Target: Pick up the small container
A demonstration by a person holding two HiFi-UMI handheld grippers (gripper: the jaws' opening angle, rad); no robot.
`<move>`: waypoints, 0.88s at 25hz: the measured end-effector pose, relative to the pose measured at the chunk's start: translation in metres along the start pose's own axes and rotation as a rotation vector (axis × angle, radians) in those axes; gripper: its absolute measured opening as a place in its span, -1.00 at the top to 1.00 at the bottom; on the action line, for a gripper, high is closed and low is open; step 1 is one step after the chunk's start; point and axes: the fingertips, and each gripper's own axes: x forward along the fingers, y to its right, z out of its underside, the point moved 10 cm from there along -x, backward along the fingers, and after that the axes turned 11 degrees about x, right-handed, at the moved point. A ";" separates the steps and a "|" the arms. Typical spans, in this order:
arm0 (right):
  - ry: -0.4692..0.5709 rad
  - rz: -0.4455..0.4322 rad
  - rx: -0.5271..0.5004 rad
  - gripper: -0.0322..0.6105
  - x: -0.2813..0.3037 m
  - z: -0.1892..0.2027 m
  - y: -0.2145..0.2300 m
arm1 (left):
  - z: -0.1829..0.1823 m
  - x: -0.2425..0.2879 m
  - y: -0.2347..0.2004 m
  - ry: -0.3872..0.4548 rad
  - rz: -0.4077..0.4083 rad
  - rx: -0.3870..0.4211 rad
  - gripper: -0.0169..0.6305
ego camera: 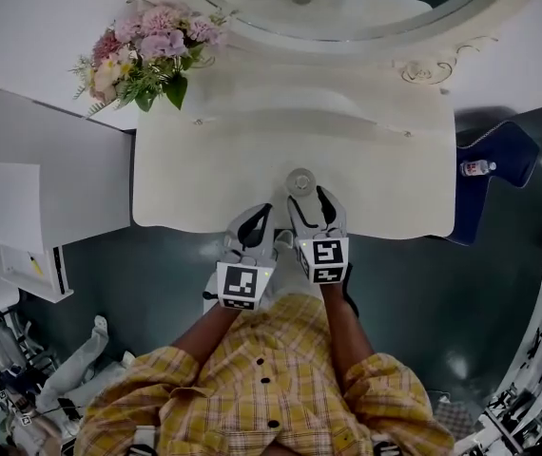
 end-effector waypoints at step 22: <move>-0.036 0.017 0.023 -0.24 0.058 0.026 0.014 | 0.021 -0.003 -0.003 -0.049 -0.042 -0.007 0.95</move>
